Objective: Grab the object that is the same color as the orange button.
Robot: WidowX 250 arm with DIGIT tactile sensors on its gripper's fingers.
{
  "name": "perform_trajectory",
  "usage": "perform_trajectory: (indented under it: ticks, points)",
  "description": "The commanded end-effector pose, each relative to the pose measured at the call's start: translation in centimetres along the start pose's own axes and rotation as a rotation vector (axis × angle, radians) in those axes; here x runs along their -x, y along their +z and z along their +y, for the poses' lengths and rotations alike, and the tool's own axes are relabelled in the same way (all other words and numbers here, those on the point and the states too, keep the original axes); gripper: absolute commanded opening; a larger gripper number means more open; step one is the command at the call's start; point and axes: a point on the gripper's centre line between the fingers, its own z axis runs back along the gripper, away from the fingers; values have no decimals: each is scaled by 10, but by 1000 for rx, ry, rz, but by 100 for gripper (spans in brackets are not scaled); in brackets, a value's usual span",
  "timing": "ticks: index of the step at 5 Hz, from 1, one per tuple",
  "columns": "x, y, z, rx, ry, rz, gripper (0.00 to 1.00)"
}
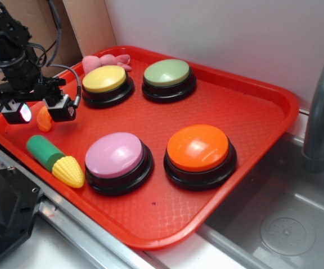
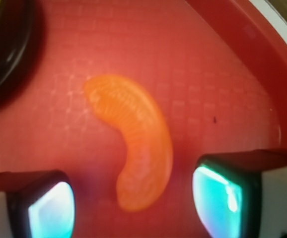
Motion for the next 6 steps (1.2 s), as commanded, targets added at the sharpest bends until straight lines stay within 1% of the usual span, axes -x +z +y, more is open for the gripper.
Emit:
perform_trajectory:
  ticks: [1, 2, 3, 4, 5, 6]
  points:
    - [-11, -5, 7, 101, -12, -36, 100]
    - [-10, -9, 8, 81, -9, -44, 100]
    - [-11, -13, 10, 90, -5, -40, 100]
    - [-11, -15, 10, 75, -7, -33, 88]
    - [-10, -15, 8, 76, -6, -31, 8]
    - [-10, -15, 7, 70, -7, -26, 0]
